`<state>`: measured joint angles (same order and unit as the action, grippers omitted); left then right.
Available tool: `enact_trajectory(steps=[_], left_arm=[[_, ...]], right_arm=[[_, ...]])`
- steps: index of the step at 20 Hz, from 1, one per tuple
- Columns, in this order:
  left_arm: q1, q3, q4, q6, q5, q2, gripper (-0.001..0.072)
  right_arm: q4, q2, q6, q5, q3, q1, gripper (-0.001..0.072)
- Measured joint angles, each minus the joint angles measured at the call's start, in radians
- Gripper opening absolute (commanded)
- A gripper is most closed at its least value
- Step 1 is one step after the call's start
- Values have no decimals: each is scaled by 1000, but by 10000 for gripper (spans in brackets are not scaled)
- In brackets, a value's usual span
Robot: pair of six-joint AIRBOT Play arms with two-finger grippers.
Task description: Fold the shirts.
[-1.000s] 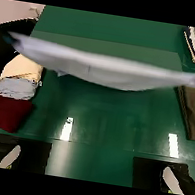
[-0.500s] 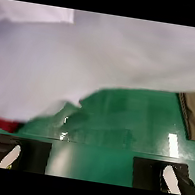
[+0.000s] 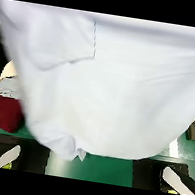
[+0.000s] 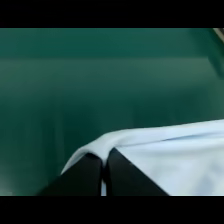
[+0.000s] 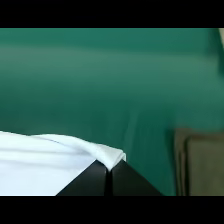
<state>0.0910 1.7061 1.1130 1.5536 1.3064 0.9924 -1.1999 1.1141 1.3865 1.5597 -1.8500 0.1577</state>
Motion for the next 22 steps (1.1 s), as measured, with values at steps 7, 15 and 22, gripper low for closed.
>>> enact_trajectory(steps=[7, 15, 22], left_arm=[[0, -242, -27, -58, -132, 379, 25], [0, -134, -133, -138, -369, 619, 25], [-37, -191, 11, -108, -143, 643, 26]], right_arm=[[-134, 380, 18, -30, 163, -120, 12], [-151, 666, 19, -152, -56, -150, 12], [-159, 596, 19, -160, 109, -150, 13]])
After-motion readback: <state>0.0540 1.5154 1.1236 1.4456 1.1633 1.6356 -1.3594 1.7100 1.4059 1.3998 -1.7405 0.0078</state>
